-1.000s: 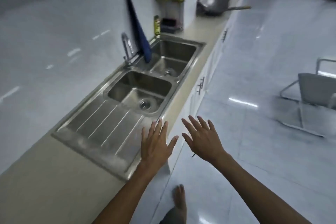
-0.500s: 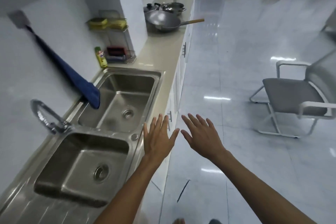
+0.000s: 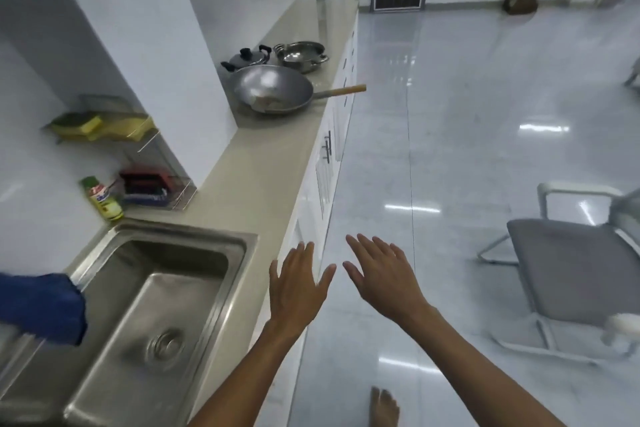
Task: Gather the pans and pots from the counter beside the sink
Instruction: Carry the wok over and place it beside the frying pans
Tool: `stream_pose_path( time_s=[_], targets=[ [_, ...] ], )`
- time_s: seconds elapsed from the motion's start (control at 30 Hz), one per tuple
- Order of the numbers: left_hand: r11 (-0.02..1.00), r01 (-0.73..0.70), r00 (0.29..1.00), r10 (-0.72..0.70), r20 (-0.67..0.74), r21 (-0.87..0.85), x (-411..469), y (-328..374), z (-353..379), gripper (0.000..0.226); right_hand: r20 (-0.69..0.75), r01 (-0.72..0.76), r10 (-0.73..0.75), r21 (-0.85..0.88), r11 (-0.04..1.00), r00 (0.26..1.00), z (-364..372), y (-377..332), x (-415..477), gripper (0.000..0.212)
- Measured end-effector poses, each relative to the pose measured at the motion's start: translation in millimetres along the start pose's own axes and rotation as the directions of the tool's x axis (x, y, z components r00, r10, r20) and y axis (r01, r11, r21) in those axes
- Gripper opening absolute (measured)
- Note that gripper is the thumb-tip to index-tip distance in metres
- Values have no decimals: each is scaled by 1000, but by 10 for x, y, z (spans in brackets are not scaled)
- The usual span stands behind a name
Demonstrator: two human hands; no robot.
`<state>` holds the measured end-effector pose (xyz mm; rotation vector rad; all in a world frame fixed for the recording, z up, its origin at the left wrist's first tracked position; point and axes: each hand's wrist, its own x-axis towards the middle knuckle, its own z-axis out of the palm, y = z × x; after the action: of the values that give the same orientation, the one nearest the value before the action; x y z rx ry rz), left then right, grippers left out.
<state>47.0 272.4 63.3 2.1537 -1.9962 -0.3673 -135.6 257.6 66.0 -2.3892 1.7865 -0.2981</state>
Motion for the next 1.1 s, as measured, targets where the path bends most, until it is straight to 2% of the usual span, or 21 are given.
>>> stream_pose_path(
  time_s=[0.2, 0.4, 0.5, 0.57, 0.67, 0.77, 0.83, 0.93, 1.0, 1.03, 1.1],
  targets=[
    [989, 80, 994, -88, -60, -124, 1478, 517, -73, 80, 28, 97, -96, -47, 994, 995, -219, 731, 1499, 56],
    [976, 140, 984, -157, -90, -165, 2995, 658, 31, 72, 14, 152, -151, -11, 988, 988, -197, 1156, 3013, 57],
    [957, 171, 981, -188, -52, -233, 3844, 717, 84, 70, 6, 165, -165, -6, 986, 986, -157, 1355, 3861, 59],
    [901, 228, 971, -239, 16, -369, 4347, 773, 74, 68, 5, 159, -159, 26, 987, 987, -178, 1450, 4360, 65],
    [739, 330, 940, -316, 131, -587, 5140, 901, 44, 64, -12, 166, -166, 13, 986, 986, -231, 1635, 5170, 65],
    [595, 407, 906, -357, 226, -693, 5823, 969, 31, 61, -35, 167, -166, 35, 985, 986, -272, 1849, 5890, 56],
    [402, 478, 859, -400, 320, -781, 6197, 1006, 87, 58, -50, 186, -184, 45, 982, 982, -270, 1994, 6298, 54],
    [-24, 546, 764, -396, 509, -838, 6686, 1050, 217, 45, -44, 233, -230, 84, 969, 972, -232, 2185, 6854, 50],
    [-256, 535, 704, -392, 592, -805, 7028, 1100, 360, 42, -30, 258, -256, 130, 957, 966, -162, 2326, 7222, 46],
    [-333, 524, 677, -395, 621, -784, 7195, 1132, 435, 42, -11, 270, -271, 145, 952, 962, -120, 2392, 7403, 45],
    [-413, 496, 654, -400, 642, -763, 7518, 1201, 554, 42, 26, 298, -304, 142, 944, 952, -26, 2521, 7713, 46]
  ],
)
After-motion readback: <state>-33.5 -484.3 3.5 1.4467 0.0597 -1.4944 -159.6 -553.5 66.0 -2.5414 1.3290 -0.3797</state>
